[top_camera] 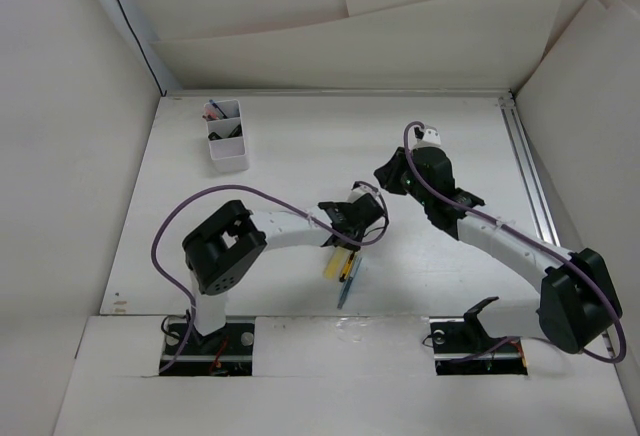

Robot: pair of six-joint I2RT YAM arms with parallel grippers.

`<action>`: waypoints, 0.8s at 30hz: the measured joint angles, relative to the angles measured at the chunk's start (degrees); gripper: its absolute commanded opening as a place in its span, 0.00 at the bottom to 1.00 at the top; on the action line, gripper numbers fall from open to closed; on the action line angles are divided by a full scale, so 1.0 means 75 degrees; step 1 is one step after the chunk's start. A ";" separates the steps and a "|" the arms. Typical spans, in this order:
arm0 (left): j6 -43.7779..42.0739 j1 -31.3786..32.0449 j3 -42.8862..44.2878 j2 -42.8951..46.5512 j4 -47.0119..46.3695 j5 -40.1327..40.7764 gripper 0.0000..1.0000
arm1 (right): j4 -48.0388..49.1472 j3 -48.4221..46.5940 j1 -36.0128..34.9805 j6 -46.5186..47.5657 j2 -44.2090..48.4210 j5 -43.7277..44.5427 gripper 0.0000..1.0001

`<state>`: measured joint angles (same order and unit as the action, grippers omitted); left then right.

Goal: Sort the stationery into containers
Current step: Pick up the pen from the center of the board.

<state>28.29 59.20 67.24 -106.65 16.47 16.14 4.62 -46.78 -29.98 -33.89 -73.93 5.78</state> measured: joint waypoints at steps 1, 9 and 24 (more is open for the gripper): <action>-0.0012 0.0000 0.0009 -0.0017 -0.0050 0.0023 0.21 | 0.0000 0.0000 0.0000 0.0000 0.0003 -0.0003 0.24; -0.0047 0.0009 0.0023 -0.0032 -0.0087 0.0082 0.00 | 0.0000 0.0000 0.0000 0.0000 0.0003 -0.0023 0.24; 0.0321 -0.1996 -0.0265 0.1973 -0.0268 0.0525 0.00 | 0.0000 0.0000 0.0000 0.0000 0.0003 -0.0029 0.24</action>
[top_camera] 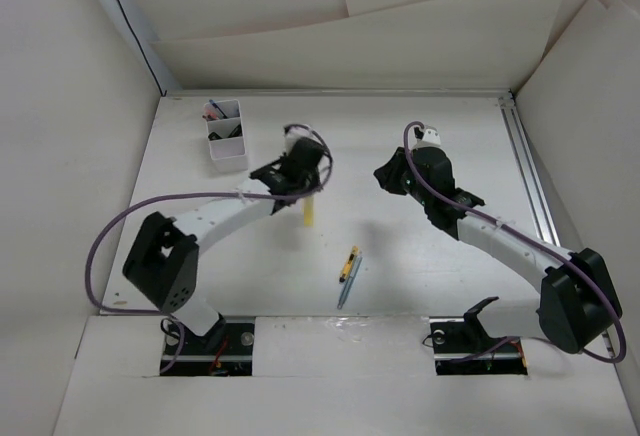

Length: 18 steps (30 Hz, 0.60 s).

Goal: Sort the stationery into containers
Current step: Pick up the pen from the center of the board, then place the pen in the storage box.

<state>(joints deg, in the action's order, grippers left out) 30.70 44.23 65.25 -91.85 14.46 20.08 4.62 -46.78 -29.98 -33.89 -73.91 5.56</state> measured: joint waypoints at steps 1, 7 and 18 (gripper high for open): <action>0.0061 -0.0431 0.0000 0.0259 -0.0198 -0.0035 0.00 | 0.0000 0.0000 0.0003 0.0000 -0.0003 0.0000 0.24; 0.0385 -0.2480 0.0297 0.1035 -0.1221 0.0364 0.03 | 0.0000 0.0000 0.0003 0.0000 0.0000 -0.0006 0.24; -0.0565 -0.4103 0.2028 -0.0312 -0.2844 0.2291 0.03 | -0.0003 0.0000 0.0000 0.0000 0.0000 -0.0146 0.24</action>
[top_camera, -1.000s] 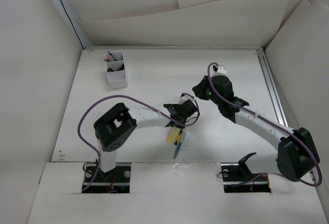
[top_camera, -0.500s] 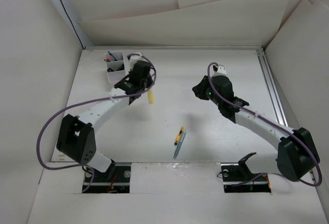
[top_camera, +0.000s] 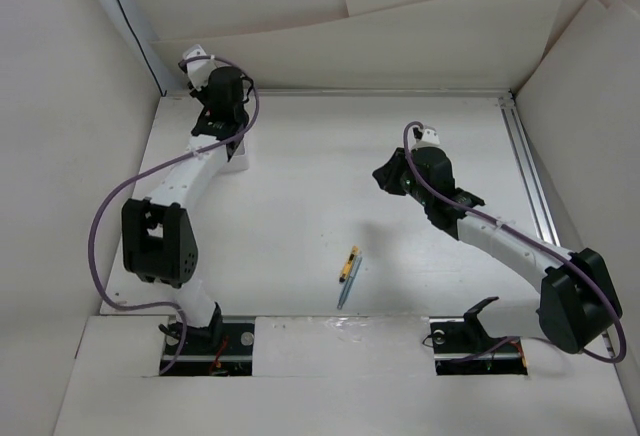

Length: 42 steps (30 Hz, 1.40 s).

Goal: Sort the stationery into containers
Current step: Place the pen in the storage box.

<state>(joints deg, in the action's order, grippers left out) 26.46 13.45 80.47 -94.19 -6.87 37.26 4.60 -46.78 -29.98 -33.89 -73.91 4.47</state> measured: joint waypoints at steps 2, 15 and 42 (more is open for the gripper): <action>-0.0463 -0.0009 0.0163 -0.0396 -0.0350 0.0364 0.03 | 0.0000 0.0000 0.0000 0.0000 0.0000 -0.0035 0.24; -0.2766 -0.0111 0.0933 -0.2585 -0.1993 0.1311 0.03 | 0.0020 0.0000 0.0000 0.0009 0.0006 -0.0259 0.24; -0.3841 -0.0210 0.0612 -0.3264 -0.4060 0.1565 0.10 | 0.0306 0.0064 0.0000 0.0152 0.0160 -0.0277 0.24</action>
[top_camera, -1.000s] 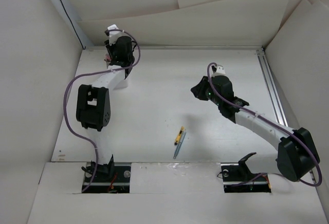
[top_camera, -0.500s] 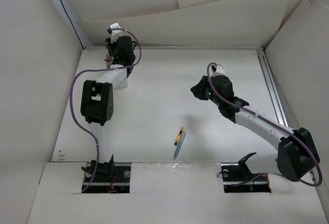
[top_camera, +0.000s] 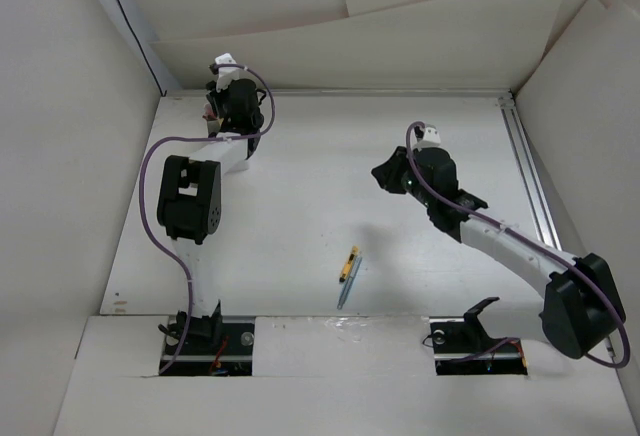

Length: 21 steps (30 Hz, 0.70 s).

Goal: Sort the stationery into containers
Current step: Place the pen in the storage box.

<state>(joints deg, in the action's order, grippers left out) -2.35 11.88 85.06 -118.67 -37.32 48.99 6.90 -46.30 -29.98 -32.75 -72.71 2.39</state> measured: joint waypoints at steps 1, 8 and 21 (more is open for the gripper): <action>-0.0003 0.0000 -0.0012 0.0000 -0.0044 0.0006 0.13 | 0.0000 0.0029 0.0000 0.0000 0.0061 0.0000 0.24; 0.0055 0.0003 -0.0262 0.0003 -0.0149 0.0050 0.32 | 0.0020 0.0044 0.0000 0.0000 0.0242 0.0000 0.24; 0.0431 0.0283 -0.0603 0.0810 0.0338 -0.0087 0.44 | 0.0029 0.0047 0.0000 0.0003 0.0344 -0.0003 0.26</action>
<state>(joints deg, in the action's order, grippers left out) 0.89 14.00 80.53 -112.60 -34.79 48.34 7.11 -45.95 -29.98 -32.73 -70.13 2.37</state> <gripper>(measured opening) 0.436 0.254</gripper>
